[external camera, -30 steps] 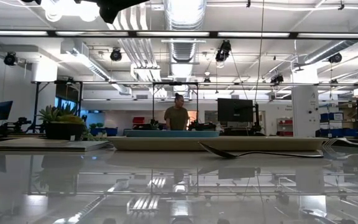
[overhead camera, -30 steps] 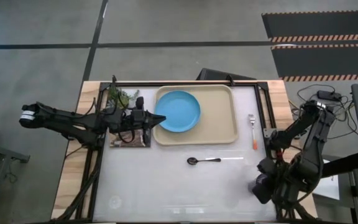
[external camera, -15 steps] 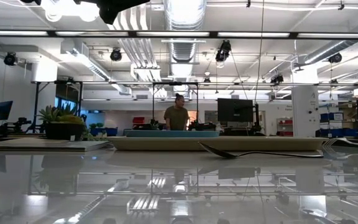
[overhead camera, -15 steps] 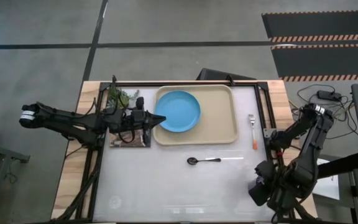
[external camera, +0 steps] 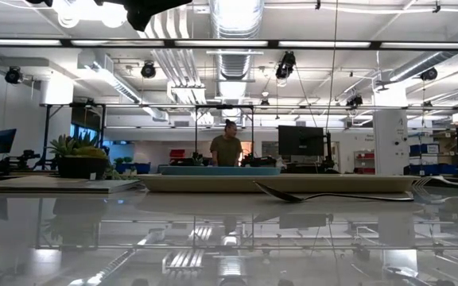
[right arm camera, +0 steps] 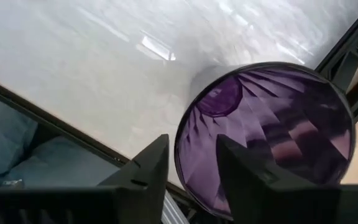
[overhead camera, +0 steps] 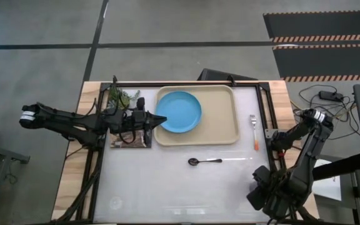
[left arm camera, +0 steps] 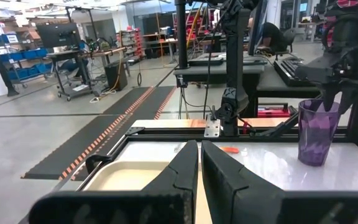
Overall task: Pick and place plate/cup/fork/spoon on tray
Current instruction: Put the violet cup on the top right of the white tray
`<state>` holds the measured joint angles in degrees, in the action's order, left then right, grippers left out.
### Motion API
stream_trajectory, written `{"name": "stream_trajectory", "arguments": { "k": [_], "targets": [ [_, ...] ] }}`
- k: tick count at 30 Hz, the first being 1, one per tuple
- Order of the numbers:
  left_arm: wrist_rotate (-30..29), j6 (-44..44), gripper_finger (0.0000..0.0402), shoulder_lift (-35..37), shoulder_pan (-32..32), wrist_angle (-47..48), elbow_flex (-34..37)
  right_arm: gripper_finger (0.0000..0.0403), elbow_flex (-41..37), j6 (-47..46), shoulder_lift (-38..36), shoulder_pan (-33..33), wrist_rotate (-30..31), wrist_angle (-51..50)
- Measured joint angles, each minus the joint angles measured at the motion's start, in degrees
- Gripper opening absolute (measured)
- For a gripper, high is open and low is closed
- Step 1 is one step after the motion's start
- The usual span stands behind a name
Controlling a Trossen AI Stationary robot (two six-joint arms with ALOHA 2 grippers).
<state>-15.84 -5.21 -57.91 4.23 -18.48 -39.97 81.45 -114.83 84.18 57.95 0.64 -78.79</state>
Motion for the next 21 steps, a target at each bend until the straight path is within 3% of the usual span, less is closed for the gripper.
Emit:
{"name": "stream_trajectory", "arguments": {
  "k": [14, 21],
  "targets": [
    [0.02, -0.02, 0.0003, 0.0, 0.0, 0.0, 0.04, 0.0014, -0.55, 2.01, 0.28, -0.24, 2.38, 0.58],
    [0.01, -0.04, 0.0003, 0.0, 0.0, 0.0, 0.04, 0.0009, -0.07, 3.49, 0.21, -0.24, 2.98, 1.19]
  ]
}}
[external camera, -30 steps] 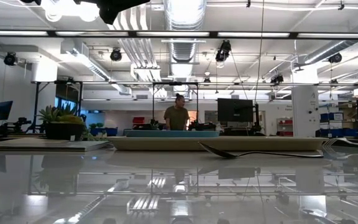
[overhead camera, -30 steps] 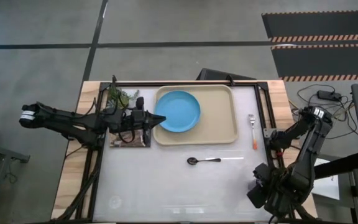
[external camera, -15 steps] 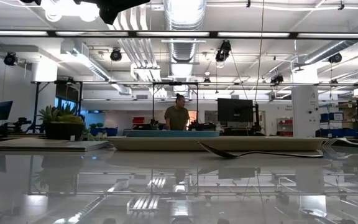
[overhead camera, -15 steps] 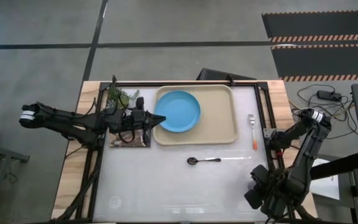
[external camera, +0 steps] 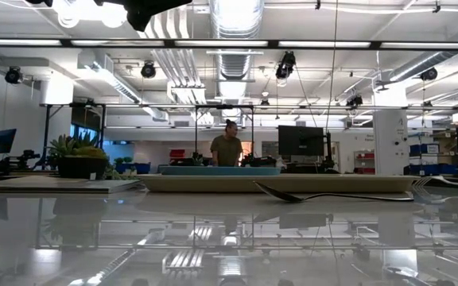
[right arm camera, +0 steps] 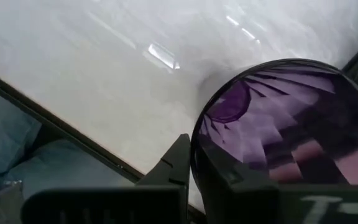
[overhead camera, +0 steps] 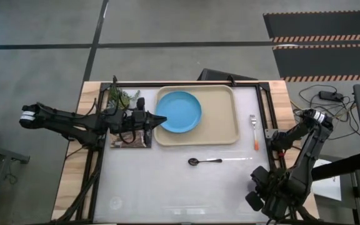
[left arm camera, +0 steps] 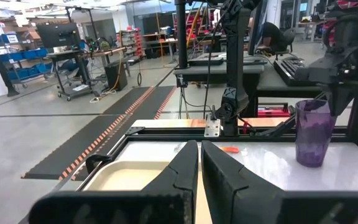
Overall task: Pick and place plate/cup/fork/spoon on tray
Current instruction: Put the violet cup on the top right of the white tray
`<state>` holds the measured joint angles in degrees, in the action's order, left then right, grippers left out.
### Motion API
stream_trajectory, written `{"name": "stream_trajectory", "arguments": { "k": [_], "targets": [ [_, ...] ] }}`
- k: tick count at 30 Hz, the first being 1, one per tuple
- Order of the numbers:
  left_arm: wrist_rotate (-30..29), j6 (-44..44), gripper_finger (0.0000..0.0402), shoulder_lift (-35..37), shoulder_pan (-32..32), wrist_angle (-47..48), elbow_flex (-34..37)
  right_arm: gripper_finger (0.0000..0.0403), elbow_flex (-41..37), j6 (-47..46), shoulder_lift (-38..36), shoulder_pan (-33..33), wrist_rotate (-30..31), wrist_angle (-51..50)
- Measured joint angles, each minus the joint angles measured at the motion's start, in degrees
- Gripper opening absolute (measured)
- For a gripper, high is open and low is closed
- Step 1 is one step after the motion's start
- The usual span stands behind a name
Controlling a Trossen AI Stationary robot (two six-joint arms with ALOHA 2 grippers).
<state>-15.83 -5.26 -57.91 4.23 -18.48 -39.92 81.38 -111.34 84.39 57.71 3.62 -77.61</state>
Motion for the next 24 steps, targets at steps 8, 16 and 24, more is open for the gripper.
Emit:
{"name": "stream_trajectory", "arguments": {
  "k": [8, 16, 24],
  "targets": [
    [0.0, 0.0, 0.0003, -0.02, 0.0, 0.0, 0.0, 0.0009, 4.94, 8.08, -0.23, -2.9, 8.1, 0.11],
    [0.0, -1.31, 0.0003, 1.25, 0.0, -0.01, 0.07, 0.0009, 11.32, 34.19, 0.05, -18.11, 9.45, 0.12],
    [-0.01, -2.8, 0.0003, 6.74, 0.0, 2.84, 0.24, 0.0009, 20.58, 63.19, 0.07, -38.55, 6.01, -0.07]
  ]
}}
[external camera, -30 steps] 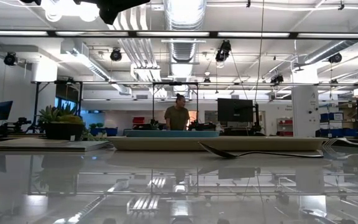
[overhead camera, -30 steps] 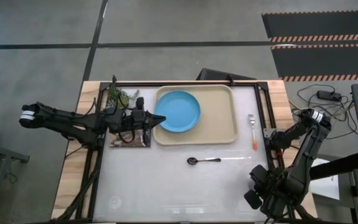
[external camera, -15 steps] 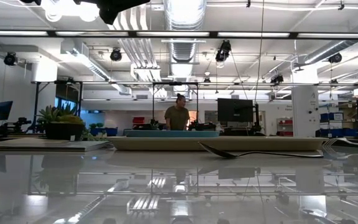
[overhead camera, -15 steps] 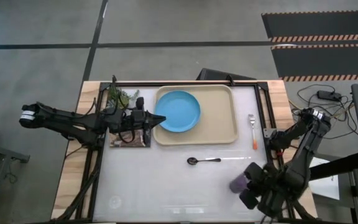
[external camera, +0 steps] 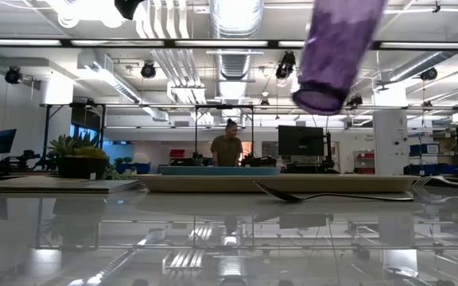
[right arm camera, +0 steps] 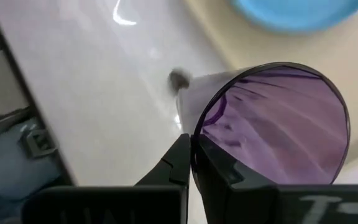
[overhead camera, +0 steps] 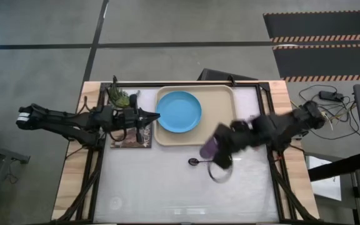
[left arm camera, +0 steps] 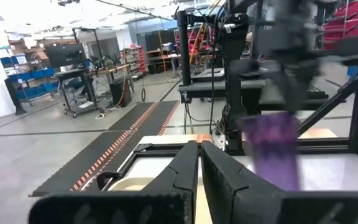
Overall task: Pick and place plate/cup/fork/spoon on tray
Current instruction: Put the violet cup on the top right of the white tray
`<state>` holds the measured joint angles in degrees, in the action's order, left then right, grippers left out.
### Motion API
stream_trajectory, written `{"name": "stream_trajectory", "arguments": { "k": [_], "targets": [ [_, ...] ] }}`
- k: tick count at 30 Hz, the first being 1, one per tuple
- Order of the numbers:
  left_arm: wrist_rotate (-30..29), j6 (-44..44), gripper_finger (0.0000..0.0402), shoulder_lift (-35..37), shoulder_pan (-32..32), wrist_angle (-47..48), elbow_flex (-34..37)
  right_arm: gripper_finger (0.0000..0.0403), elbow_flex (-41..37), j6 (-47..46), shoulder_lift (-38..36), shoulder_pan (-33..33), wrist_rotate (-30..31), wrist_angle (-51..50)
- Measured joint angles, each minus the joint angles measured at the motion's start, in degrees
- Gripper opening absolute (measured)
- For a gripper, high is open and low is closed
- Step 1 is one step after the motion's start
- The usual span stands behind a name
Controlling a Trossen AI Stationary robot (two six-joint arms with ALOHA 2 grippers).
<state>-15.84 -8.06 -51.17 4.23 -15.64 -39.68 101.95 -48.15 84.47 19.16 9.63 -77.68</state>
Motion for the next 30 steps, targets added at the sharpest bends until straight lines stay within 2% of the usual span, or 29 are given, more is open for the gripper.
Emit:
{"name": "stream_trajectory", "arguments": {
  "k": [8, 15, 21, 30],
  "targets": [
    [0.0, 0.2, 0.0003, 4.78, 0.0, -0.05, 3.37, 0.0009, 1.06, 22.55, 0.07, -22.34, -2.69, -0.03],
    [0.0, 0.32, 0.0003, 5.97, 0.02, 0.21, 3.52, 0.0008, 0.72, 37.59, 3.93, -36.79, -2.03, 0.25],
    [0.01, 0.2, 0.0003, 5.11, 0.02, 0.26, 3.49, 0.0008, 0.76, 45.86, 12.1, -43.44, -1.68, 0.35],
    [0.0, 0.18, 0.0003, 5.36, 0.02, 0.28, 3.49, 0.0008, 3.61, 47.4, 19.59, -48.48, -0.6, 2.5]
  ]
}}
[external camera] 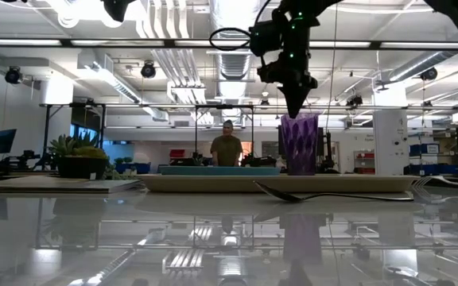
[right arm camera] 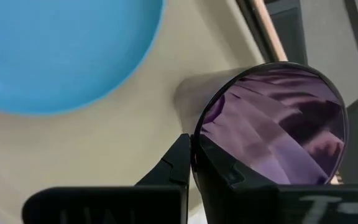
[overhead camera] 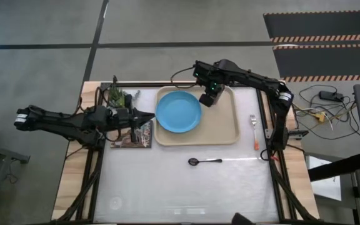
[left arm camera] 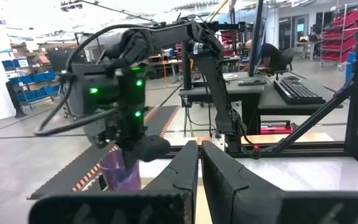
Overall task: Pick and place plate/cup/fork/spoon on tray
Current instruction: Put the violet cup on the top right of the white tray, then put the black spoon on the right of the white tray
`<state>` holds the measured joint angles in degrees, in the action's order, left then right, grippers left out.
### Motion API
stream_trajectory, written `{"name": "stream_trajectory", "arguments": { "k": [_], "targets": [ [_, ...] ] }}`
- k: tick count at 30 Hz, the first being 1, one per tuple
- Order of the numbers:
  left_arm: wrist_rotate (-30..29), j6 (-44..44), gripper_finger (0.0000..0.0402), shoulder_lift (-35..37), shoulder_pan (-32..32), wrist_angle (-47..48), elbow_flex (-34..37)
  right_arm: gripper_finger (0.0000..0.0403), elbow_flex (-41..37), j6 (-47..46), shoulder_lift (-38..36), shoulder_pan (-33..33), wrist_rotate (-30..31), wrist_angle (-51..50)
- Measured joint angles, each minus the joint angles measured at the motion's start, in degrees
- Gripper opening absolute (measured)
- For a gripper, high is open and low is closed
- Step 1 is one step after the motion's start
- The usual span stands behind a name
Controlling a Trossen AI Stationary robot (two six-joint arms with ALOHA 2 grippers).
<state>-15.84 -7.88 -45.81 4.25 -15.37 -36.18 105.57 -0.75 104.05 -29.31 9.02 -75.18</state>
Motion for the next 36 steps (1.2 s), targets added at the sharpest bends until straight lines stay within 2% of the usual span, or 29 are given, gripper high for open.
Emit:
{"name": "stream_trajectory", "arguments": {
  "k": [4, 19, 29, 36],
  "targets": [
    [0.0, 0.0, 0.0003, -0.09, 0.0, 0.1, 0.0, 0.0008, 0.14, -0.09, 0.11, -1.24, -0.01, 2.84],
    [0.0, 0.0, 0.0003, -0.17, 0.0, 0.04, 0.0, 0.0011, 0.12, 0.59, 0.11, -2.14, 0.0, 3.9],
    [0.0, 0.0, 0.0003, -0.17, 0.0, 0.04, 0.0, 0.0092, 0.24, -0.83, 0.1, -2.13, 0.07, 3.95],
    [0.0, -0.02, 0.0003, -0.17, 0.0, 0.06, 0.0, 0.0119, 4.0, -2.12, -0.8, -1.95, 0.12, 3.29]
  ]
}}
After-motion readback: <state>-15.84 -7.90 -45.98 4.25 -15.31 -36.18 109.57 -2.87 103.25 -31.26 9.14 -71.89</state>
